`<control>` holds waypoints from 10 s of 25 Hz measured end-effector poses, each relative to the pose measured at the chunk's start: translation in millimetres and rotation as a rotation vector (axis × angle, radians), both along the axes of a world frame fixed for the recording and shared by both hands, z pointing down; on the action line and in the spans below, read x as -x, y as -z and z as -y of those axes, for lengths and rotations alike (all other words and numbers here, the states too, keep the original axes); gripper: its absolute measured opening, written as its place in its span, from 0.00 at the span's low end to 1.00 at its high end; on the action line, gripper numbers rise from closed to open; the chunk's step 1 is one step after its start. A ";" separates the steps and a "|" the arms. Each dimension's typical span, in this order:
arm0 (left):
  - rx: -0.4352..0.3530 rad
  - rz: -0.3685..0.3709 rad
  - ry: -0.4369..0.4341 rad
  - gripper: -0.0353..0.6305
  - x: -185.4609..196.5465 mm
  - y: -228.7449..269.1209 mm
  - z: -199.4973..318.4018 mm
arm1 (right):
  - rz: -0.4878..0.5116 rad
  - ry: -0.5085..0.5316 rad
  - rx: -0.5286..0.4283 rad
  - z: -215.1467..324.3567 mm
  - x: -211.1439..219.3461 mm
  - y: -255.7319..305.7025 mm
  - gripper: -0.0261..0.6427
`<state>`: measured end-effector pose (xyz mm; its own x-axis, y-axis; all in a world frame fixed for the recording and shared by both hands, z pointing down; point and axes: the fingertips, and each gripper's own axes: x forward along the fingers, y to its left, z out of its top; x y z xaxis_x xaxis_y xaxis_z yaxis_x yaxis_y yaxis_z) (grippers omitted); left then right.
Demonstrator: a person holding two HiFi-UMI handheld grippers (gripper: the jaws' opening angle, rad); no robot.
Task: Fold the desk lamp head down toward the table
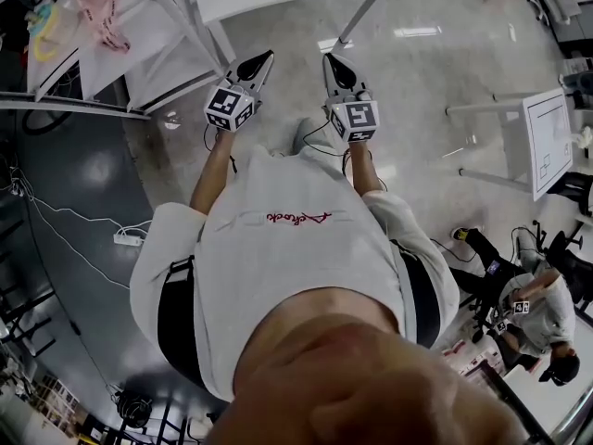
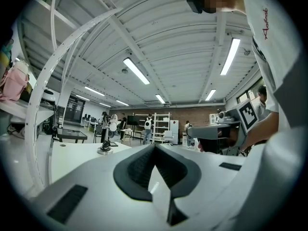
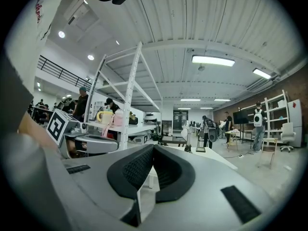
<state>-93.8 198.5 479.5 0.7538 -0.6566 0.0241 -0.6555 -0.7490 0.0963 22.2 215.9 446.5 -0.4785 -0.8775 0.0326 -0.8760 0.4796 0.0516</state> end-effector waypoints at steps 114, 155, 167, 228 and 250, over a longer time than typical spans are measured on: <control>0.213 0.060 -0.077 0.42 -66.4 -95.4 509.9 | 0.044 0.048 0.254 422.2 -48.2 -76.3 0.07; 0.156 0.067 -0.239 0.33 -123.8 -82.5 588.6 | -0.549 0.265 -0.177 447.4 -16.7 -36.8 0.07; 0.174 0.063 -0.230 0.33 -124.1 -82.9 588.4 | -0.586 0.366 -0.335 480.5 3.7 3.8 0.37; 0.165 0.052 -0.253 0.34 -126.2 -73.6 587.7 | -1.087 0.353 -1.037 462.7 37.5 -21.7 0.13; 0.153 0.075 -0.208 0.35 -107.3 -77.6 582.5 | -1.029 0.299 -0.779 481.4 8.2 -38.1 0.23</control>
